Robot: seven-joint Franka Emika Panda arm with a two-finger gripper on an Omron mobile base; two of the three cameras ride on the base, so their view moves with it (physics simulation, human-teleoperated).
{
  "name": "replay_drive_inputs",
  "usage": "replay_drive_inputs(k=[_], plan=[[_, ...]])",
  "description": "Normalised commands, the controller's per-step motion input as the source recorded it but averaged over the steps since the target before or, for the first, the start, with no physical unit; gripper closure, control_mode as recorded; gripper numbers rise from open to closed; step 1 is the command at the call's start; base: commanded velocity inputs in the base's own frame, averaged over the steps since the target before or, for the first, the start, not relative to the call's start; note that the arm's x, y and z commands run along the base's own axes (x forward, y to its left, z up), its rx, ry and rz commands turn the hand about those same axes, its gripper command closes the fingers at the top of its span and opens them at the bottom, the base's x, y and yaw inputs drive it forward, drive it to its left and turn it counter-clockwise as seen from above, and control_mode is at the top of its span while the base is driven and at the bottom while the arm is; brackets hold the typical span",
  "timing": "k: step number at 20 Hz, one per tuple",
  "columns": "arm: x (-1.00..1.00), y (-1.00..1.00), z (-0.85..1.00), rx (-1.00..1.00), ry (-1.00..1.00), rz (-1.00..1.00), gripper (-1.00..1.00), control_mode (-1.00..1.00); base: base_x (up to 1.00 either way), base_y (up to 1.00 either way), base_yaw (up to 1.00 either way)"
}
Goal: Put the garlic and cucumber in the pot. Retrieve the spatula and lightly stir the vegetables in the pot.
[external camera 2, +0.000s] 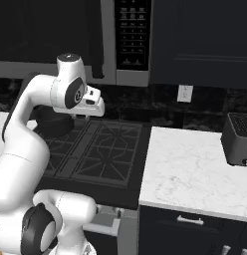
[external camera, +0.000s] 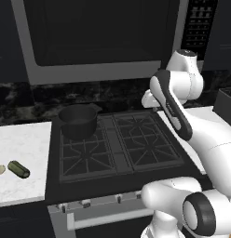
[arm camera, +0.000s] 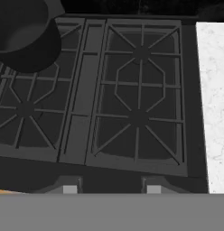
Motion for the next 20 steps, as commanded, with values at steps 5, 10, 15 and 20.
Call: replay_drive_inputs(k=[5,10,15,20], plan=[[0.0,0.0,0.0,0.0,0.0,0.0,-1.0,1.0,-0.02,0.23,0.0],[0.0,0.0,0.0,0.0,0.0,0.0,-1.0,1.0,0.0,0.86,0.0],[0.0,0.0,0.0,0.0,0.0,0.0,-1.0,1.0,0.0,0.87,0.0],[0.0,0.0,0.0,0.0,0.0,0.0,-1.0,1.0,0.0,0.72,0.0]])
